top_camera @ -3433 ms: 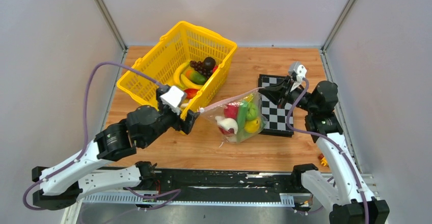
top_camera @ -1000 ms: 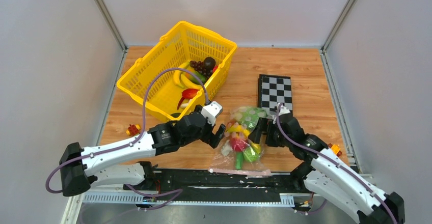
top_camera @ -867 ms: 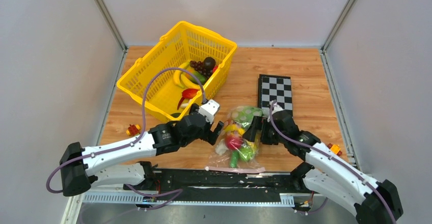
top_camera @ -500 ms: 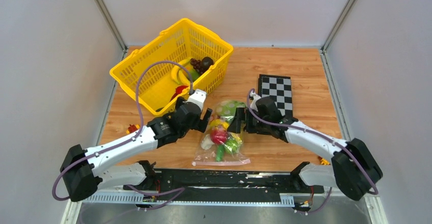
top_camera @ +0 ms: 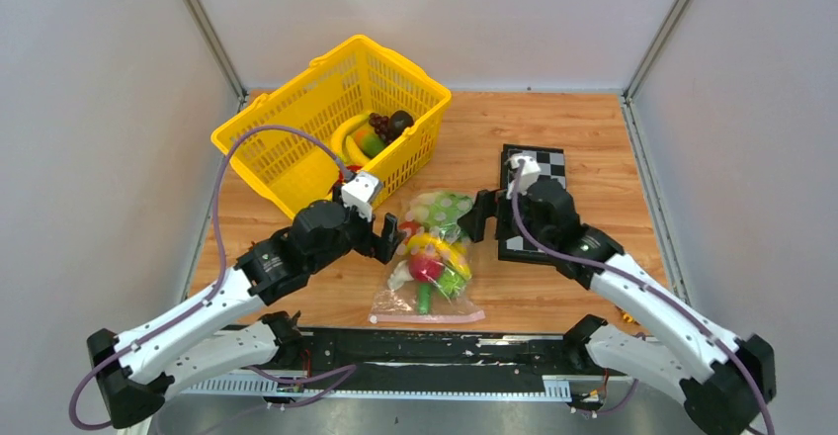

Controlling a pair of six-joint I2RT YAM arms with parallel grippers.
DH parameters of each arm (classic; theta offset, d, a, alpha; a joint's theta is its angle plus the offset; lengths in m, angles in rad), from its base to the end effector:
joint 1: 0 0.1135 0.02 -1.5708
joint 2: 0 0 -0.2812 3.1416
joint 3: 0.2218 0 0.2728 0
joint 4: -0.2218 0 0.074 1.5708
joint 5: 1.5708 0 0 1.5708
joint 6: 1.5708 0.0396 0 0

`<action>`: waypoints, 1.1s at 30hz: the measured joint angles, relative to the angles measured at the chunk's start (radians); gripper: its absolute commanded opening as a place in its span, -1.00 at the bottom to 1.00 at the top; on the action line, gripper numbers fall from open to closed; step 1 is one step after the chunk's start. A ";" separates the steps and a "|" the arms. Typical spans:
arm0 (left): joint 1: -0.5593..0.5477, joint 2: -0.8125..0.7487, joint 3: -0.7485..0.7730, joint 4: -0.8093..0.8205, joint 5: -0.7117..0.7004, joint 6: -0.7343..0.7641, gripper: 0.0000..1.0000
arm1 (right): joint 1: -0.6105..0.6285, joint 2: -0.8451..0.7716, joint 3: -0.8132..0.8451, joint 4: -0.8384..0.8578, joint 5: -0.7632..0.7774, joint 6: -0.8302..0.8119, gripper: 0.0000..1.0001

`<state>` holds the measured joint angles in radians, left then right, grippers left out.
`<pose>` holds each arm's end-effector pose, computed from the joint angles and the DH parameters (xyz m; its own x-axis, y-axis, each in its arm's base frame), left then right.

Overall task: Place the food in the zip-top bag and seal the zipper
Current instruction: Move the zipper food storage bag to the center of the board, then reset both arms

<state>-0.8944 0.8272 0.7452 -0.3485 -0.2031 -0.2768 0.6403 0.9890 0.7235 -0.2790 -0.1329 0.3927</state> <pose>0.1329 -0.1527 0.3114 -0.4287 0.1064 -0.8972 0.5530 0.8162 -0.1674 0.1852 0.1445 0.2779 -0.6452 -0.0076 -0.7640 -0.4721 0.7902 0.3908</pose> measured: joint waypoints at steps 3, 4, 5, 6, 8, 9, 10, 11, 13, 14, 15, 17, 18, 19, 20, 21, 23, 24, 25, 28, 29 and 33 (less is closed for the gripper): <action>0.000 -0.039 0.048 -0.013 0.032 0.011 1.00 | 0.000 -0.129 0.004 -0.032 0.154 -0.031 1.00; 0.000 -0.042 0.076 -0.023 0.032 0.014 1.00 | 0.000 -0.176 0.004 -0.043 0.230 -0.040 1.00; 0.000 -0.043 0.103 -0.030 0.025 0.014 1.00 | 0.000 -0.206 0.004 -0.050 0.276 -0.046 1.00; 0.000 -0.044 0.130 -0.038 0.011 0.014 1.00 | 0.000 -0.245 0.001 -0.054 0.340 -0.054 1.00; 0.000 -0.053 0.168 -0.046 -0.028 0.014 1.00 | 0.000 -0.319 -0.016 -0.054 0.443 -0.069 1.00; 0.000 -0.064 0.179 -0.047 -0.055 0.014 1.00 | 0.000 -0.366 -0.029 -0.055 0.499 -0.080 1.00; 0.000 -0.079 0.184 -0.049 -0.088 0.014 1.00 | 0.000 -0.414 -0.042 -0.056 0.555 -0.092 1.00; 0.000 -0.090 0.186 -0.052 -0.110 0.015 1.00 | -0.001 -0.445 -0.049 -0.059 0.592 -0.101 1.00; 0.000 -0.109 0.194 -0.071 -0.169 0.020 1.00 | -0.002 -0.512 -0.057 -0.061 0.662 -0.118 1.00; 0.000 -0.112 0.208 -0.093 -0.203 0.029 1.00 | -0.002 -0.552 -0.060 -0.060 0.697 -0.132 1.00; 0.000 -0.111 0.222 -0.111 -0.227 0.038 1.00 | -0.002 -0.571 -0.062 -0.060 0.710 -0.138 1.00; 0.002 -0.092 0.276 -0.166 -0.290 0.062 1.00 | -0.002 -0.604 -0.069 -0.055 0.720 -0.148 1.00; 0.011 -0.079 0.308 -0.188 -0.327 0.079 1.00 | -0.002 -0.615 -0.072 -0.054 0.718 -0.153 1.00; 0.025 -0.072 0.331 -0.200 -0.351 0.094 1.00 | -0.002 -0.616 -0.072 -0.054 0.713 -0.156 1.00; 0.044 -0.068 0.344 -0.208 -0.366 0.104 1.00 | -0.002 -0.610 -0.072 -0.056 0.707 -0.156 1.00; 0.063 -0.065 0.350 -0.212 -0.377 0.110 1.00 | -0.002 -0.599 -0.072 -0.059 0.702 -0.158 1.00; 0.121 -0.065 0.354 -0.228 -0.381 0.121 1.00 | -0.002 -0.566 -0.066 -0.075 0.688 -0.161 1.00; 0.155 -0.064 0.354 -0.237 -0.381 0.125 1.00 | -0.002 -0.537 -0.055 -0.092 0.676 -0.166 1.00; 0.182 -0.063 0.354 -0.244 -0.381 0.127 1.00 | -0.002 -0.514 -0.045 -0.104 0.665 -0.169 1.00; 0.329 -0.056 0.358 -0.269 -0.360 0.125 1.00 | -0.002 -0.433 0.007 -0.144 0.640 -0.185 1.00; 0.391 -0.051 0.360 -0.275 -0.340 0.116 1.00 | -0.003 -0.410 0.021 -0.151 0.638 -0.189 1.00; 0.593 -0.019 0.360 -0.310 -0.278 0.056 1.00 | -0.033 -0.354 0.056 -0.170 0.619 -0.204 1.00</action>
<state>-0.3016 0.8078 1.1053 -0.6582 -0.4816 -0.2211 0.6075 0.6346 0.7799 -0.4488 0.4862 0.1883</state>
